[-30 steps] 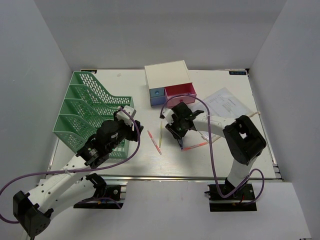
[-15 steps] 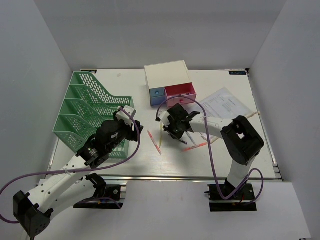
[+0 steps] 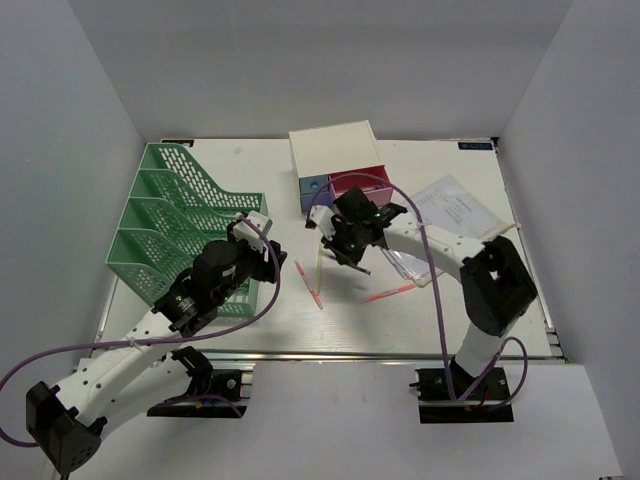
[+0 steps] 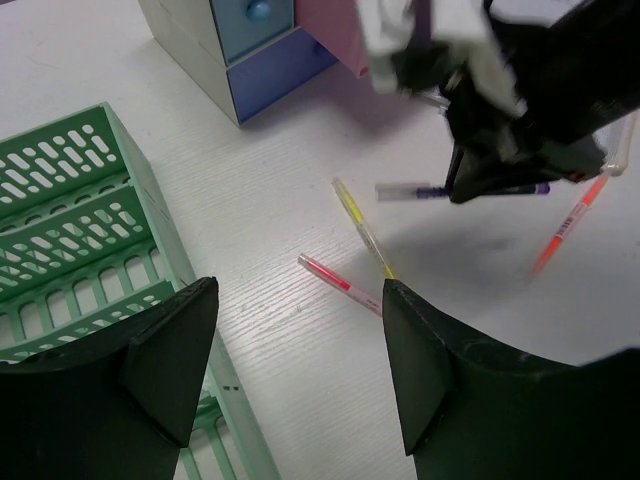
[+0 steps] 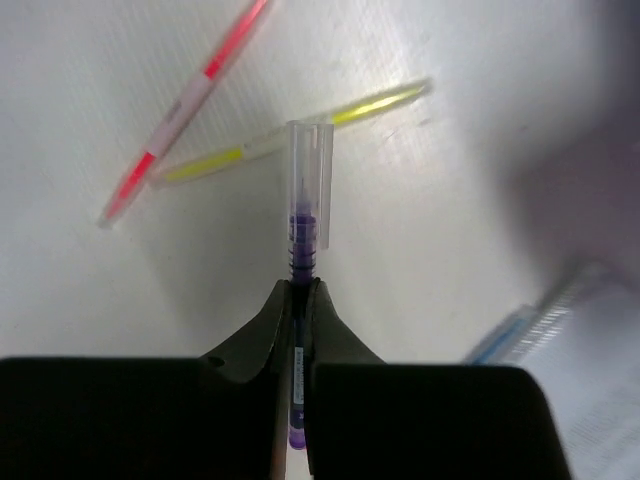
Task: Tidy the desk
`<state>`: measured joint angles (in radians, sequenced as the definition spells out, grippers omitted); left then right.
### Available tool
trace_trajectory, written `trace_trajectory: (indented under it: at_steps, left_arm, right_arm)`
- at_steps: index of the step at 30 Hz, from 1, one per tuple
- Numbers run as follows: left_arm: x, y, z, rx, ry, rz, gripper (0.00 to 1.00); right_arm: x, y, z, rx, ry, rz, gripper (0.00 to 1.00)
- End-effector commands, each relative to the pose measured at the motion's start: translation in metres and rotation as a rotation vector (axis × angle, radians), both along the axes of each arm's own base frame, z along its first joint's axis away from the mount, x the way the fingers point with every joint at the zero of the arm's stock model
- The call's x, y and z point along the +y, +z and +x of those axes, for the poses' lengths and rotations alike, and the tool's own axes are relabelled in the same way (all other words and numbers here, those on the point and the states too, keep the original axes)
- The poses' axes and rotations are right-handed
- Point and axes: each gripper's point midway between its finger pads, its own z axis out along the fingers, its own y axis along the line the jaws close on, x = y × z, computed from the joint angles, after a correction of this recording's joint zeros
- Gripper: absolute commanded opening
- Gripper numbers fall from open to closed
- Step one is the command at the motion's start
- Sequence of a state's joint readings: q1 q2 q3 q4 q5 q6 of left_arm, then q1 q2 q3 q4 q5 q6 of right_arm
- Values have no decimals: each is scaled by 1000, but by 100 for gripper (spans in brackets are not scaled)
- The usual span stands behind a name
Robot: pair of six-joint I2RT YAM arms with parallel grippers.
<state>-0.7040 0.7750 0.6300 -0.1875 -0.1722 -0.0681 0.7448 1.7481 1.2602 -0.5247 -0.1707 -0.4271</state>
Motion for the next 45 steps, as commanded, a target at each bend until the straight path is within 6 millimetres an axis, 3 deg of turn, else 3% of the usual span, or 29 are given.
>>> trace_trajectory:
  at_steps: [1, 9, 14, 18, 22, 28, 37, 45]
  left_arm:
    - [2, 13, 1, -26, 7, -20, 76]
    - [2, 10, 2, -22, 12, -17, 77]
    - [2, 7, 3, -14, 17, -10, 77]
    - [3, 6, 4, -14, 23, -4, 77]
    - [3, 5, 5, -11, 26, 0, 77]
    - [5, 5, 5, -13, 34, 3, 77]
    - [5, 6, 5, -17, 31, 1, 77]
    - [5, 7, 4, -19, 31, -2, 77]
  right_arm:
    - [7, 76, 13, -148, 45, 110, 0]
    - [11, 180, 50, -485, 94, 209, 0]
    - [-2, 218, 106, -802, 79, 111, 0]
    - [-10, 227, 143, -957, 112, 18, 0]
    - [-21, 231, 178, -1033, 93, -12, 0]
    - [-24, 207, 205, -1010, 112, -11, 0]
    - [-10, 170, 186, -846, 245, 109, 0]
    - [-19, 149, 184, -764, 251, 122, 0]
